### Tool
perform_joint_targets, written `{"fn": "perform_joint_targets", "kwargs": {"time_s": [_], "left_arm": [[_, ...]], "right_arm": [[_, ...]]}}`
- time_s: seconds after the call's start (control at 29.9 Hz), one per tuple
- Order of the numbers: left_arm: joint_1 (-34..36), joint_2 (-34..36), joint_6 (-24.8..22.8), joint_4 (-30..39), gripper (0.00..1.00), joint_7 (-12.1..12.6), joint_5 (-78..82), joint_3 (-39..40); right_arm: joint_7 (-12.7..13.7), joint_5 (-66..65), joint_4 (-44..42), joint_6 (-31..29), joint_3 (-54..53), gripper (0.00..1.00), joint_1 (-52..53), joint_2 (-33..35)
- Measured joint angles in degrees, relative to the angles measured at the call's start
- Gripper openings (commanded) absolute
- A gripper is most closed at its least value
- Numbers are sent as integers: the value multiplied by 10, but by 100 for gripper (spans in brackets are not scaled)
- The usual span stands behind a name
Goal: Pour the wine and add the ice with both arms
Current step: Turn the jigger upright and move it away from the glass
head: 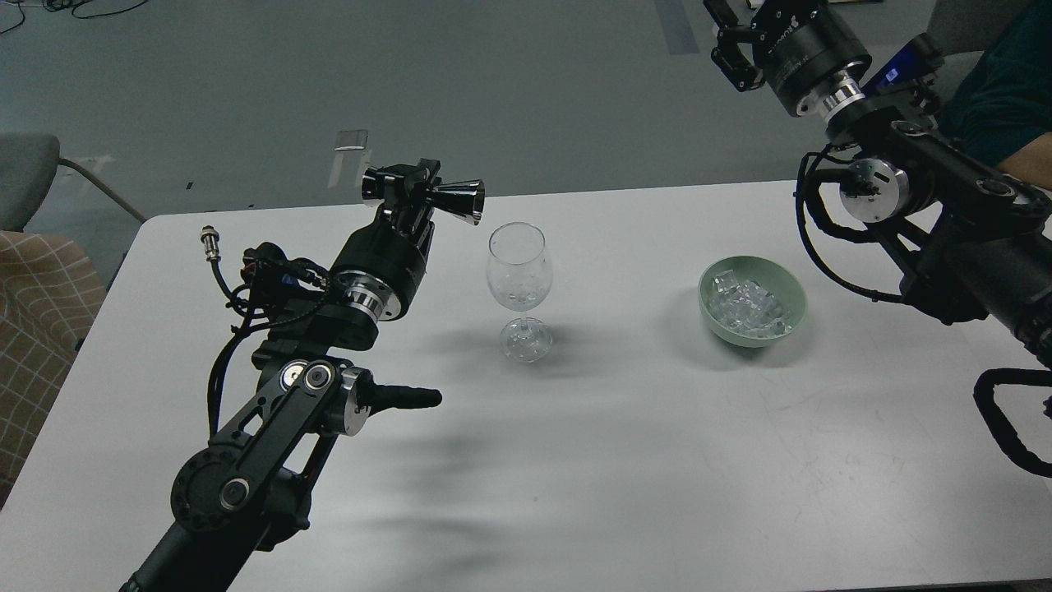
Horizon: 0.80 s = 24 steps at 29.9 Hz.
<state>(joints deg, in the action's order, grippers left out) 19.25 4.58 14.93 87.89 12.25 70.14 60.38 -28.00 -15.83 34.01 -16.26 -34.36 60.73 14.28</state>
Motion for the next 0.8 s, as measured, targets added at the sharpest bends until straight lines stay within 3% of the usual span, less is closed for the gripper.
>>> {"fn": "perform_joint_targets", "kwargs": {"time_s": [0.4,0.57,0.8], "left_arm": [[1,-10,-1,3,9,9,-1,-6],[3,-12,3,8,10,21,-162,38],[-15,-4,-8,7,14,31,-427,159]], "right_arm": [[0,0,-1,0,0,100,-2,1],[0,0,0,0,0,100,-4,2],[0,0,0,0,0,100,-4,1]]}}
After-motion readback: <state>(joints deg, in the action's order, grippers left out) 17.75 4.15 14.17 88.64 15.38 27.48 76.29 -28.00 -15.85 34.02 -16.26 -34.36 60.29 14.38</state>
